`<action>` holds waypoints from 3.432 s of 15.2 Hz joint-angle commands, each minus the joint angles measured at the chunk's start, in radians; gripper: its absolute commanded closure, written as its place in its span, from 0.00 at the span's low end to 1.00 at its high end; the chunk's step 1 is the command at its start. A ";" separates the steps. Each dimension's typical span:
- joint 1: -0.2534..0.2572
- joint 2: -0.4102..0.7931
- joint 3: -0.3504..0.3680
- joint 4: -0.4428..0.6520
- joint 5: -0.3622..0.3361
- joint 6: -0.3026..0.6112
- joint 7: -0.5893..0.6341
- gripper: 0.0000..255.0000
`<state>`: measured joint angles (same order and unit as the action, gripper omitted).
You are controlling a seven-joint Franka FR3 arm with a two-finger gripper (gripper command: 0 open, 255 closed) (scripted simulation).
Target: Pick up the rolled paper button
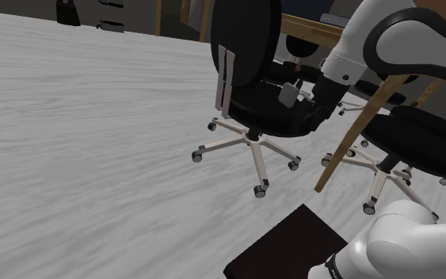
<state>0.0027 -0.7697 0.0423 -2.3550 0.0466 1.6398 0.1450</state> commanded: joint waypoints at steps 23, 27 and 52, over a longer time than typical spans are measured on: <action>-0.115 0.675 -0.326 0.657 -0.051 -0.003 -0.402 0.00; -0.153 0.839 -0.369 0.858 -0.004 -0.052 -0.479 0.00; -0.184 0.935 -0.387 0.922 0.029 -0.029 -0.523 1.00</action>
<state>-0.1793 0.1635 -0.3432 -1.4480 0.0747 1.6251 -0.3763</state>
